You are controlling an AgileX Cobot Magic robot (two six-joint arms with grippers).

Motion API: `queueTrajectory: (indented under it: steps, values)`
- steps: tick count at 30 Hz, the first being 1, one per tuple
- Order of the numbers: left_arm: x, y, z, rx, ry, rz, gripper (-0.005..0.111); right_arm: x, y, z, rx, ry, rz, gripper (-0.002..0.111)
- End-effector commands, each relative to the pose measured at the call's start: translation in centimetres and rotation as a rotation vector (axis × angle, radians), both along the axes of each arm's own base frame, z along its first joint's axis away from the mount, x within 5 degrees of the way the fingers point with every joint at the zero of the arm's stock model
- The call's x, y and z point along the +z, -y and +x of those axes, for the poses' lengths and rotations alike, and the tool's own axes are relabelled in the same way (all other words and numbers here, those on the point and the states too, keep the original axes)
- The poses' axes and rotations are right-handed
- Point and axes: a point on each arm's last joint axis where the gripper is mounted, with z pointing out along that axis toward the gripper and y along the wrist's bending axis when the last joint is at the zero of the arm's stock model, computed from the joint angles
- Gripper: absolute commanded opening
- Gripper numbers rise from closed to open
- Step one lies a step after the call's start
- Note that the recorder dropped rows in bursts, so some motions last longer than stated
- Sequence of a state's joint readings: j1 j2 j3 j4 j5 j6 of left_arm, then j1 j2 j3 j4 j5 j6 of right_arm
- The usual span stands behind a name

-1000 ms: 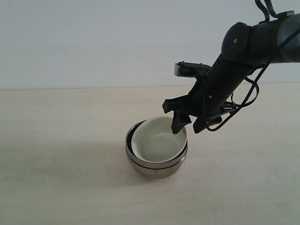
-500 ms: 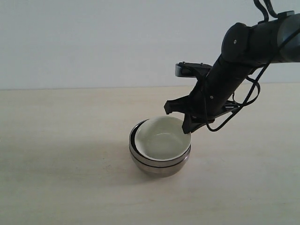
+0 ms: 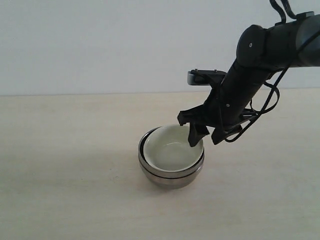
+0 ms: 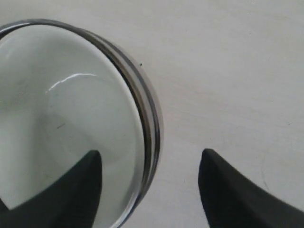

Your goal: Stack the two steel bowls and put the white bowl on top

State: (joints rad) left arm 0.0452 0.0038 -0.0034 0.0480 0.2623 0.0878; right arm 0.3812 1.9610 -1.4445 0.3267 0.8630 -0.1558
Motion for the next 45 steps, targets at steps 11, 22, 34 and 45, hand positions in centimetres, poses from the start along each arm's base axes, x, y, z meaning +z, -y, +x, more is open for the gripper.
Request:
queueTrajectory:
  steps: [11,22,34,45]
  values:
    - [0.0,0.0,0.0,0.003,0.009,-0.016,0.004,9.4,2.5,-2.7,-0.053,0.245,-0.046,0.046]
    - [0.0,0.0,0.0,0.003,0.009,-0.016,0.004,11.6,6.4,-10.9,-0.183,0.488,0.048,0.000]
    - [0.0,0.0,0.0,0.003,0.009,-0.016,0.004,4.8,12.0,-26.1,-0.405,0.596,0.371,0.000]
    - [0.0,0.0,0.0,0.003,0.009,-0.016,0.004,4.3,12.2,-29.4,-0.455,0.384,0.462,0.000]
